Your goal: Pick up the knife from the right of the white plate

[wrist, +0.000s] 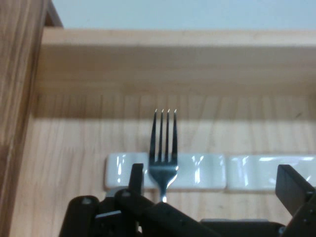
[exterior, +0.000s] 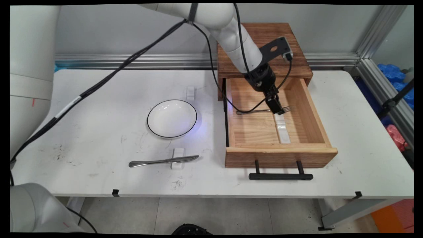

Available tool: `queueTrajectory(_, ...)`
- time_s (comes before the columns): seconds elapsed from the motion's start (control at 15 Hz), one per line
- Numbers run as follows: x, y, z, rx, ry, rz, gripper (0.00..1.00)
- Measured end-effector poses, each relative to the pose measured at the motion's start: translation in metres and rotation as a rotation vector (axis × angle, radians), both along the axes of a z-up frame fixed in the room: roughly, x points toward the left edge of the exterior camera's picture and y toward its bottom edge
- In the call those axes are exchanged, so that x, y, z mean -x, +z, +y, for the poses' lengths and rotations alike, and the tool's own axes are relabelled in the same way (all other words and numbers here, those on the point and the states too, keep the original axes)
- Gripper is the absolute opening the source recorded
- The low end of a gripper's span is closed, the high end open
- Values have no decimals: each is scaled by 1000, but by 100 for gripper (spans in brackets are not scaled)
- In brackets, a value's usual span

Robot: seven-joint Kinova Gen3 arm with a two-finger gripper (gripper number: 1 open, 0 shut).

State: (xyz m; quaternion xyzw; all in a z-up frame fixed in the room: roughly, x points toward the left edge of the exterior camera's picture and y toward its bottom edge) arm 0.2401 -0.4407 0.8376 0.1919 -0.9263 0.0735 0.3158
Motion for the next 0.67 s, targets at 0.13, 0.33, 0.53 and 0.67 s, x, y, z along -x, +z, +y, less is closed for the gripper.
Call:
queueTrajectory(0.13, -2, 10, 5, -2, 12, 27, 100)
queueTrajectory(0.33, -12, 27, 18, -12, 23, 67, 100)
queueTrajectory(0.53, -36, 42, 36, -20, 17, 89, 100)
queueTrajectory(0.67, -56, 51, 49, -28, 8, 96, 100)
